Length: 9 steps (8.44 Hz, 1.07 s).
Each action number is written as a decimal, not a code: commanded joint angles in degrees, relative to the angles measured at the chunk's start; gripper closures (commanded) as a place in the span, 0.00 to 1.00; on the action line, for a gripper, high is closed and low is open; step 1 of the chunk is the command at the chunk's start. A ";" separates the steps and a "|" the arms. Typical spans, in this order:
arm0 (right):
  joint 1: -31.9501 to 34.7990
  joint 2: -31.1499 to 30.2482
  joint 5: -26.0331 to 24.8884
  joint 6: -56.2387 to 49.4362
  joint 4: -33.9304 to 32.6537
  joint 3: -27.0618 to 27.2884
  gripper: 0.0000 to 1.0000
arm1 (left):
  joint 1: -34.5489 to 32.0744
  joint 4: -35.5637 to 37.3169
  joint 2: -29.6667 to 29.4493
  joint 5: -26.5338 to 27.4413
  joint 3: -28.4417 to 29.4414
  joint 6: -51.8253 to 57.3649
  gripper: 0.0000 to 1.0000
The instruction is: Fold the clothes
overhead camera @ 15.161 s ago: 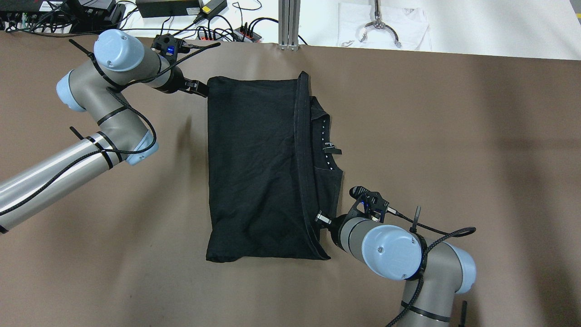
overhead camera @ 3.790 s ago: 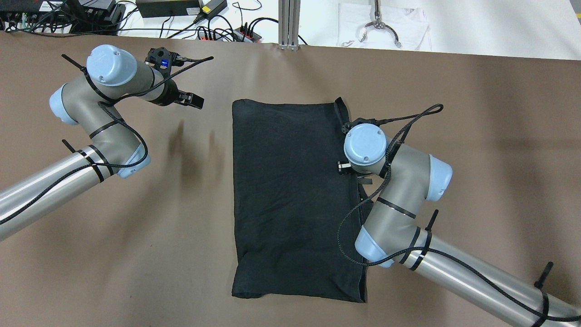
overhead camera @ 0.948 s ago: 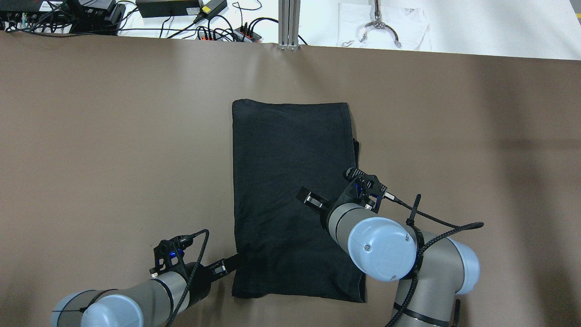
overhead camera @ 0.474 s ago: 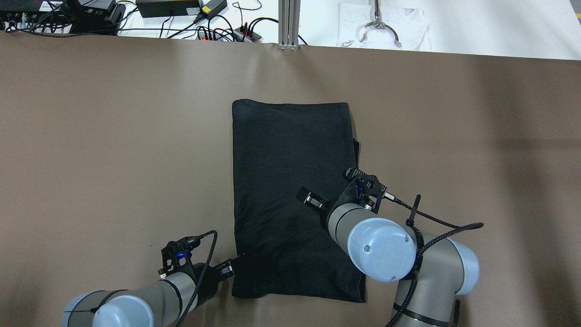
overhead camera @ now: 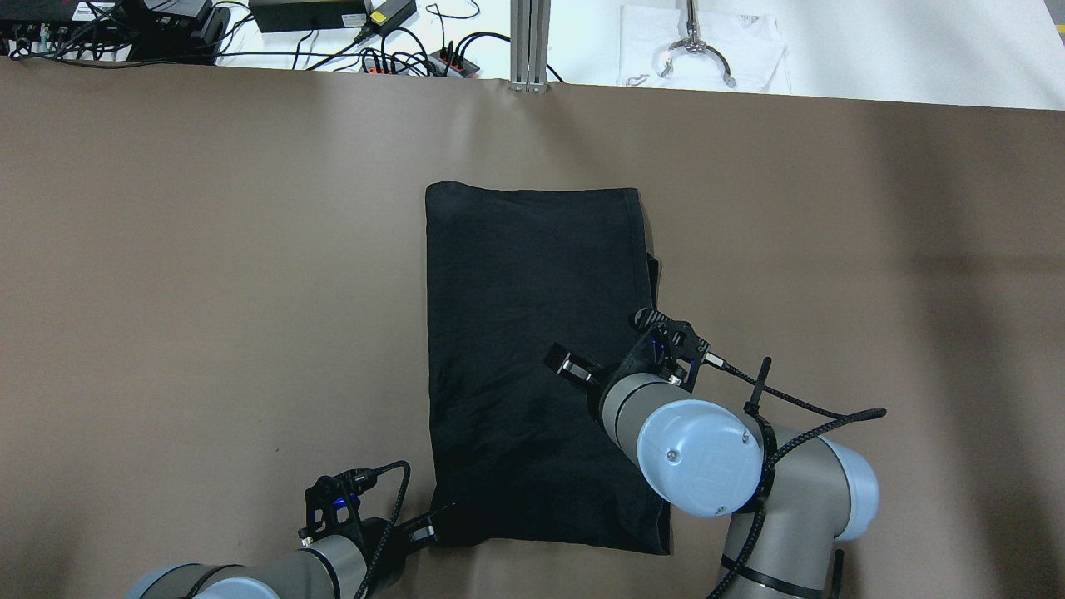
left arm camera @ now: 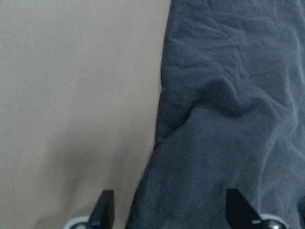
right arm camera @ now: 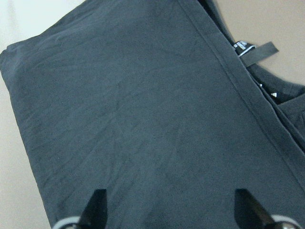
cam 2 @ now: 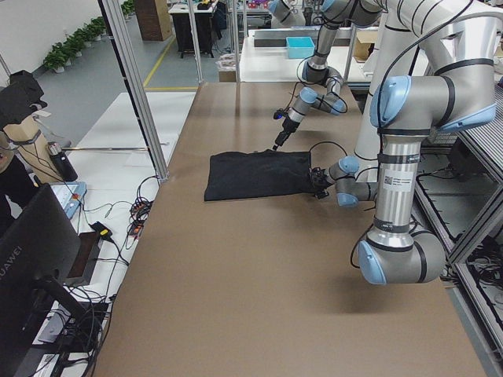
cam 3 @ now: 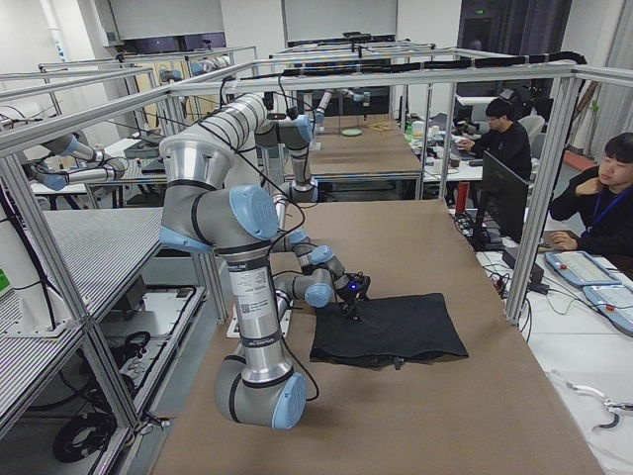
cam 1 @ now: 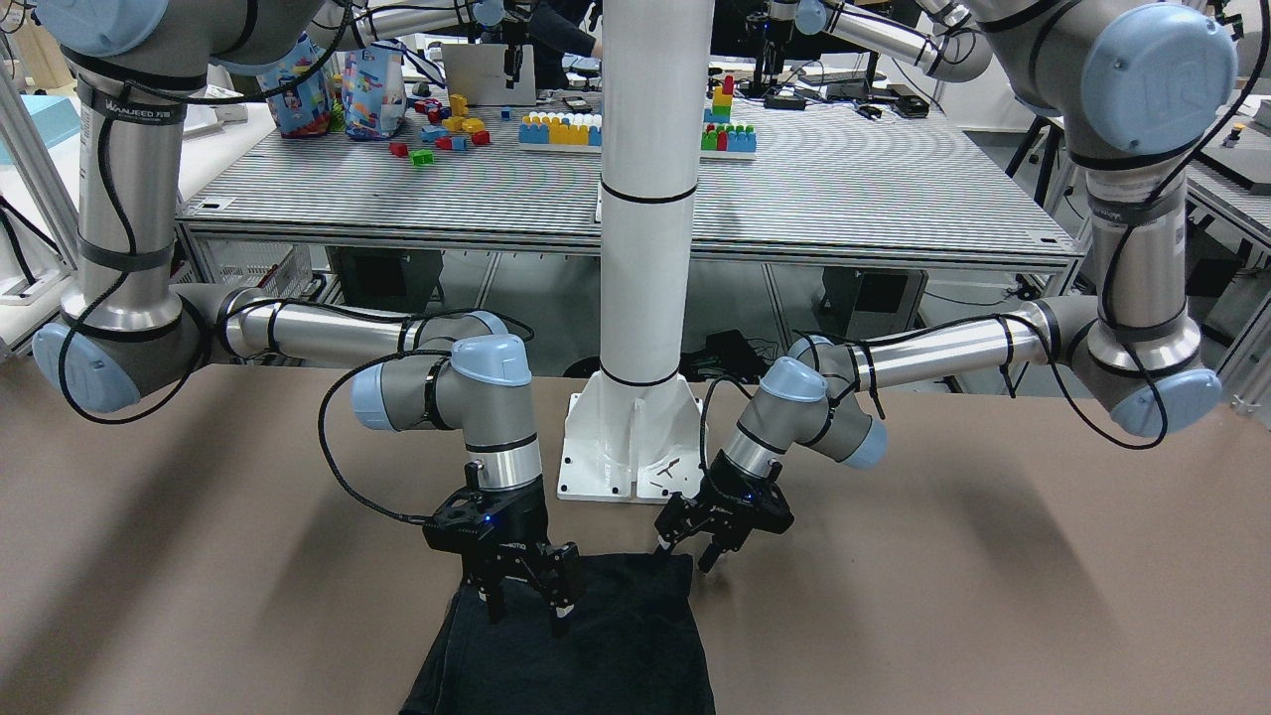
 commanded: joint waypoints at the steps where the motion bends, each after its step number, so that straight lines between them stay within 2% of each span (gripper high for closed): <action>1: 0.00 0.03 0.00 -0.03 0.00 0.00 0.06 | 0.17 0.04 -0.08 0.02 -0.02 0.02 0.33; 2: 0.00 0.03 0.00 -0.03 0.00 0.00 0.06 | 0.17 0.04 -0.25 -0.07 -0.02 0.02 0.46; 5: 0.00 -0.32 -0.09 -0.03 1.49 0.00 0.06 | 0.96 0.13 -0.34 -0.07 0.07 0.11 0.53; 6: 0.00 -0.67 -0.09 -0.03 1.49 0.00 0.06 | 0.96 0.13 -0.17 -0.07 0.07 0.11 0.59; 8: 0.00 -0.85 -0.09 -0.03 1.49 0.00 0.06 | 0.96 0.13 0.01 0.02 -0.19 0.11 1.00; 9: 0.00 -0.85 -0.09 -0.03 1.49 -0.09 0.06 | 0.96 0.04 0.01 -0.07 -0.63 0.11 1.00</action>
